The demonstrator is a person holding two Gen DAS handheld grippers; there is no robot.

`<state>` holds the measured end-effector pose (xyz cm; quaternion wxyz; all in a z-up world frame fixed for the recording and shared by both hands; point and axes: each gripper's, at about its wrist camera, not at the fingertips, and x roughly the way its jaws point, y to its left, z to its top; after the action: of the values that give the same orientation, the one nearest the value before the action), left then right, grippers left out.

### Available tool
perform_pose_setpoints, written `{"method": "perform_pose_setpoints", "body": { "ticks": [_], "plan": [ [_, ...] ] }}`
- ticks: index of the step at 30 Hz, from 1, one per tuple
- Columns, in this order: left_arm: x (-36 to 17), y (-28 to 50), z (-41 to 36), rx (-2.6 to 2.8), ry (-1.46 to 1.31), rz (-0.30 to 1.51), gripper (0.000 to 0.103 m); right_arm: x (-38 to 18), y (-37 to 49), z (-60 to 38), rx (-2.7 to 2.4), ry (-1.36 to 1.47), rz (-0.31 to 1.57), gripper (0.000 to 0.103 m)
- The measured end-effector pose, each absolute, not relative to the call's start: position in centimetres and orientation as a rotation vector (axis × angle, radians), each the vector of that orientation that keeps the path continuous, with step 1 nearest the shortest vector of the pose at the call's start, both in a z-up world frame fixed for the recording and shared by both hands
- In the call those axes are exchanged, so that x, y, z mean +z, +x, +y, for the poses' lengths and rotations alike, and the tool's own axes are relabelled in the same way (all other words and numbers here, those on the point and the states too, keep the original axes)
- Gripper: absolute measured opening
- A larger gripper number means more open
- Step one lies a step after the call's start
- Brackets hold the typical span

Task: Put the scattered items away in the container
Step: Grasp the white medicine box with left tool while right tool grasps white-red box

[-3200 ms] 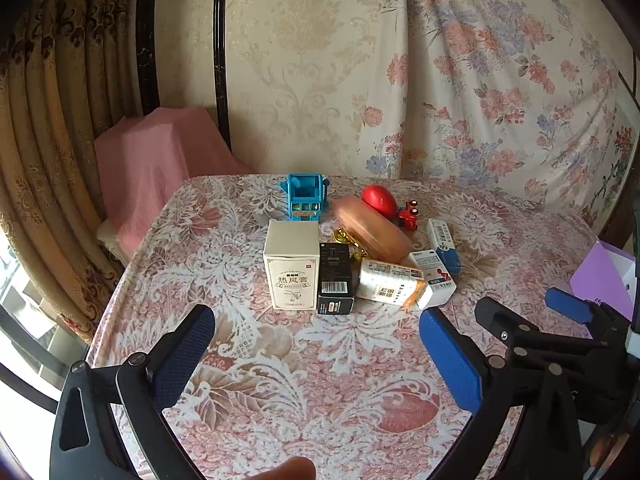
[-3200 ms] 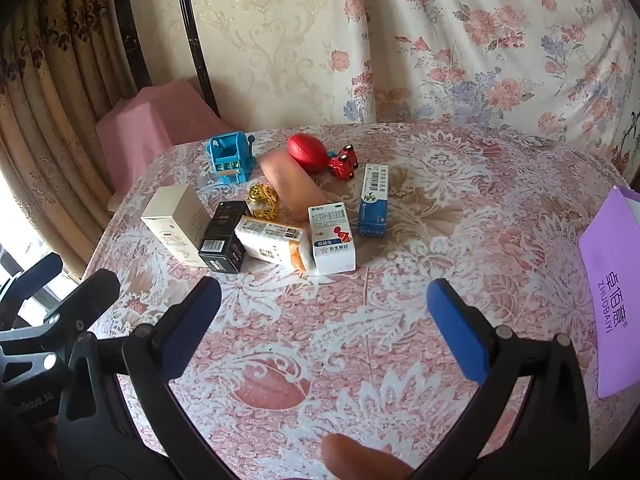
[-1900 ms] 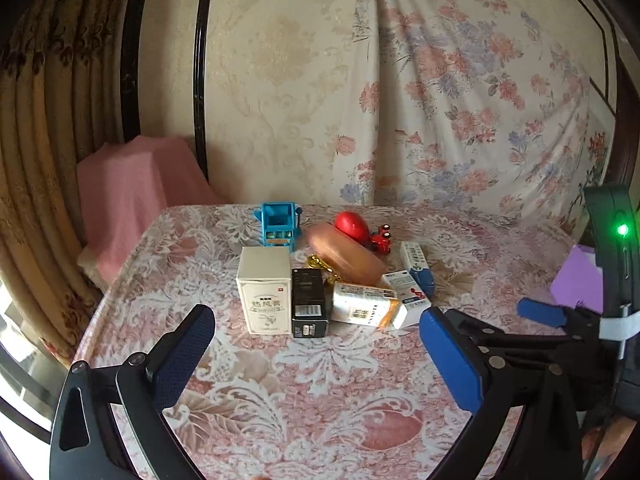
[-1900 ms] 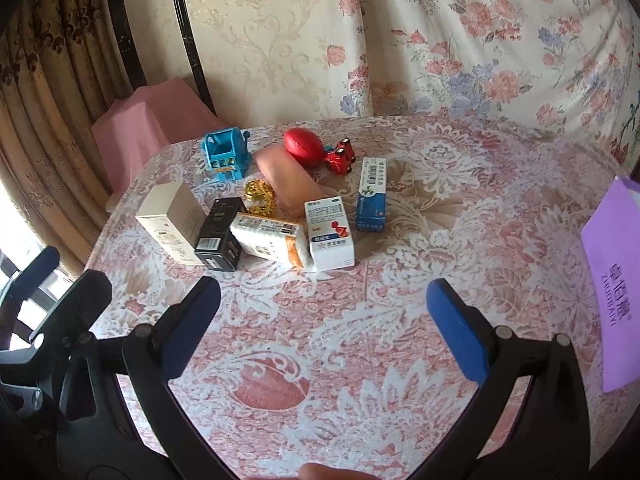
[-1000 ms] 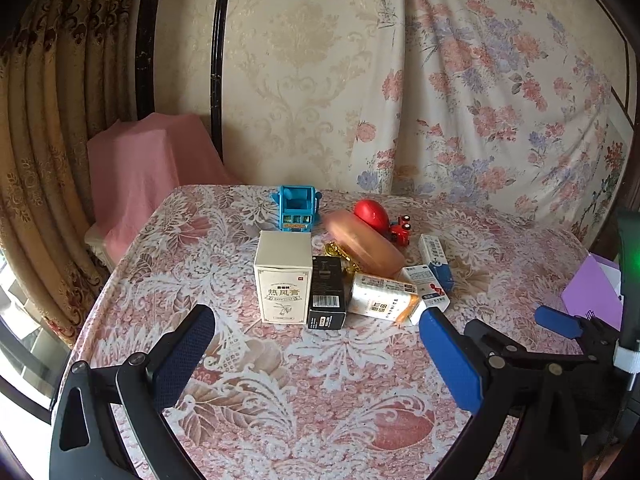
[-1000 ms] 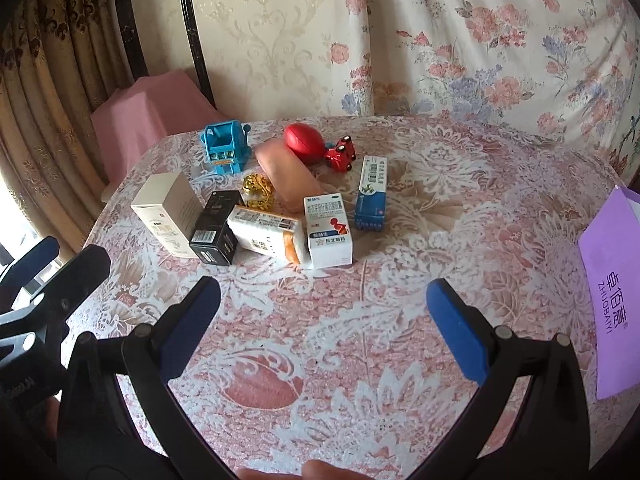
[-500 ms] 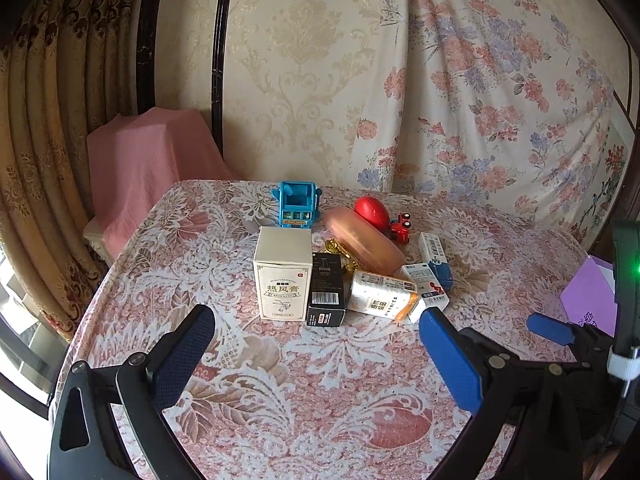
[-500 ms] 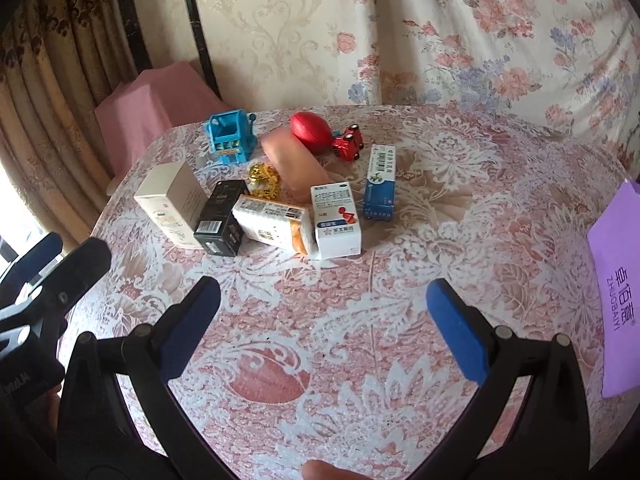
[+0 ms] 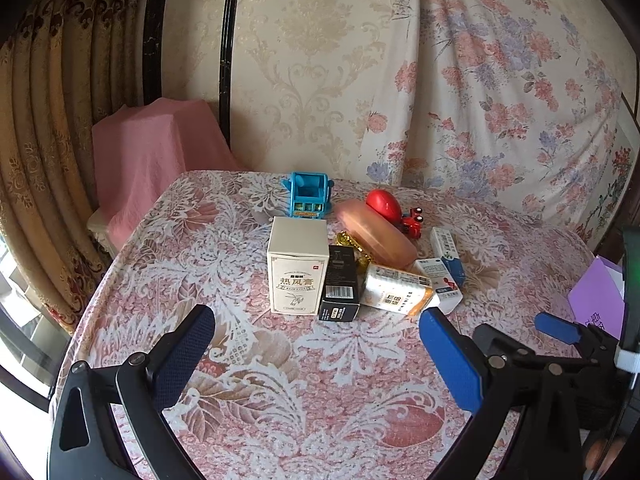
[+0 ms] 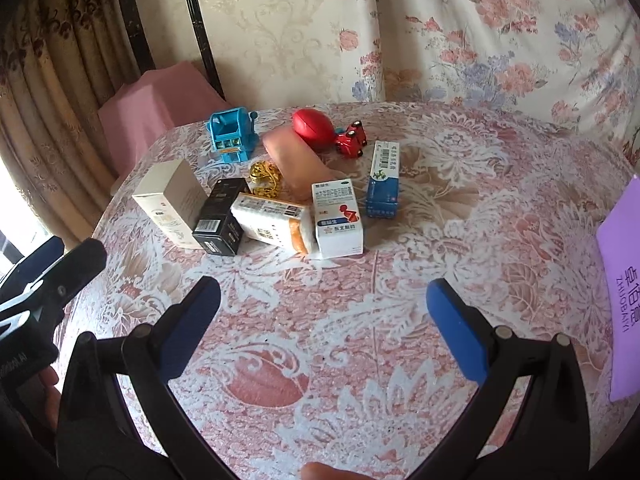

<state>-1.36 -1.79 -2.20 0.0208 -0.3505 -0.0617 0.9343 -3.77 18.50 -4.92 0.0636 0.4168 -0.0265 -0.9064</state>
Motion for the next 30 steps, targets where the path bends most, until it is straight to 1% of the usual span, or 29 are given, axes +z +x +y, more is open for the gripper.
{"method": "perform_pose_setpoints", "body": {
  "ticks": [4, 8, 10, 11, 12, 14, 19, 30],
  "plan": [
    [-2.6, -1.8, -1.8, 2.895, -1.094, -0.189, 0.103, -5.6, -4.4, 19.9, -2.709, 1.258, -0.132, 0.103],
    [-3.7, -2.8, -2.2, 2.894, -1.123, -0.212, 0.103, -6.3, -5.3, 20.8, -2.705, 1.253, -0.153, 0.1],
    [-4.3, -3.3, -2.4, 2.894, -1.134, -0.222, 0.103, -7.0, -5.9, 20.6, -2.7, 1.269, -0.123, 0.092],
    [-4.6, -3.6, -2.5, 2.895, -1.14, -0.225, 0.103, -7.4, -6.3, 20.5, -2.696, 1.279, -0.11, 0.086],
    [-4.9, -3.9, -2.6, 2.897, -1.147, -0.229, 0.103, -8.0, -6.7, 20.4, -2.689, 1.299, -0.1, 0.082],
    [-5.6, -4.5, -2.9, 2.9, -1.159, -0.237, 0.103, -8.9, -7.4, 20.2, -2.684, 1.325, -0.085, 0.079],
    [-7.3, -6.0, -3.5, 2.904, -1.194, -0.256, 0.099, -10.5, -8.9, 19.7, -2.675, 1.339, -0.067, 0.077],
    [-9.6, -9.4, -3.7, 2.914, -1.234, -0.248, 0.098, -12.5, -11.6, 18.9, -2.666, 1.367, -0.052, 0.073]
  ]
}}
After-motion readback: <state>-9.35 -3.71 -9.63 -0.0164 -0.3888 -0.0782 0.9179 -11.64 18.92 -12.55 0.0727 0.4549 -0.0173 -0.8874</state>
